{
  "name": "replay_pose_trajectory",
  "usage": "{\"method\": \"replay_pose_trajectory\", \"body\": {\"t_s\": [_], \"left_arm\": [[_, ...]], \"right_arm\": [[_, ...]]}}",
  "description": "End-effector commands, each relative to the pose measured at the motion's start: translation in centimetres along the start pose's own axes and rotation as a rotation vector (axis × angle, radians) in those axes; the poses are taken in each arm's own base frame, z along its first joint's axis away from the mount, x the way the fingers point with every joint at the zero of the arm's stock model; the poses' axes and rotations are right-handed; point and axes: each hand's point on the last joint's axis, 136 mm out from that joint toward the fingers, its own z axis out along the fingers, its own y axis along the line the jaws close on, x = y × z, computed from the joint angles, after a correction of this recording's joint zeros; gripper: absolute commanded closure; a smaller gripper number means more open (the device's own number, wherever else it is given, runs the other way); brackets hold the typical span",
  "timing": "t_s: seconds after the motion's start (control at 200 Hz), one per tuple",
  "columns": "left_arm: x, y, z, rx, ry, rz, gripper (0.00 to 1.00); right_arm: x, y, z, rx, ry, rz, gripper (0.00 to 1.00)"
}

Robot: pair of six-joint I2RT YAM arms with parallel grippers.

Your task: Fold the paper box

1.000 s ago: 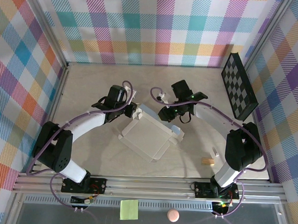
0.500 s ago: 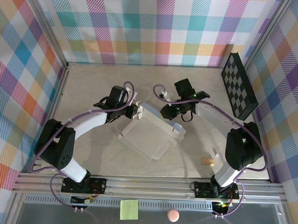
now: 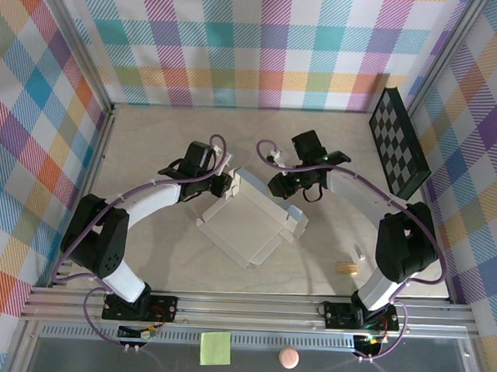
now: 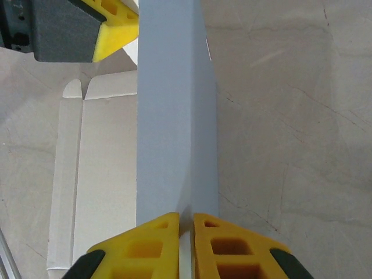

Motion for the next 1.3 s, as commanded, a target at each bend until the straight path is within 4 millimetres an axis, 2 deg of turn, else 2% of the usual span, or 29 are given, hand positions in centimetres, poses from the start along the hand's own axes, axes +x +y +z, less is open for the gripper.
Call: {"method": "replay_pose_trajectory", "body": {"t_s": [0.0, 0.13, 0.255, 0.475, 0.55, 0.62, 0.71, 0.89, 0.97, 1.045, 1.16, 1.295], "left_arm": [[1.5, -1.6, -0.1, 0.060, 0.016, -0.012, 0.90], [3.3, -1.6, 0.2, 0.059, 0.028, -0.035, 0.88], [4.0, -2.0, 0.2, 0.078, 0.017, -0.044, 0.87], [3.4, -3.0, -0.3, 0.138, -0.039, -0.027, 0.81], [2.9, -3.0, -0.8, 0.134, -0.052, -0.020, 0.75], [2.5, -2.4, -1.6, 0.101, -0.061, -0.023, 0.65], [1.6, -1.6, -3.1, 0.077, -0.100, -0.027, 0.57], [-1.0, 0.1, -6.6, 0.025, -0.204, -0.015, 0.50], [-1.8, 1.8, -7.4, -0.043, -0.235, -0.011, 0.48], [-2.2, 3.0, -7.6, -0.093, -0.261, 0.020, 0.49], [-2.4, 3.4, -7.3, -0.130, -0.317, 0.154, 0.48], [-1.0, 4.7, -5.1, -0.183, -0.245, 0.290, 0.48]], "right_arm": [[1.8, 0.5, 0.9, -0.038, 0.051, 0.046, 0.87], [2.2, 1.4, 1.0, -0.051, 0.064, 0.039, 0.87], [3.1, 1.6, 1.4, -0.049, 0.091, 0.041, 0.87], [4.1, 1.0, 1.6, -0.011, 0.121, 0.038, 0.87], [4.2, 0.9, 1.7, -0.001, 0.126, 0.038, 0.87], [4.3, 0.7, 1.7, 0.008, 0.133, 0.037, 0.87], [4.6, 0.6, 1.7, 0.016, 0.140, 0.036, 0.87], [4.8, 0.6, 1.6, 0.021, 0.146, 0.030, 0.87], [4.8, 0.6, 1.5, 0.023, 0.143, 0.028, 0.87], [4.8, 0.6, 1.4, 0.025, 0.141, 0.026, 0.87], [4.7, 0.6, 1.4, 0.025, 0.139, 0.022, 0.87], [4.6, 0.7, 1.2, 0.026, 0.135, 0.019, 0.87]]}}
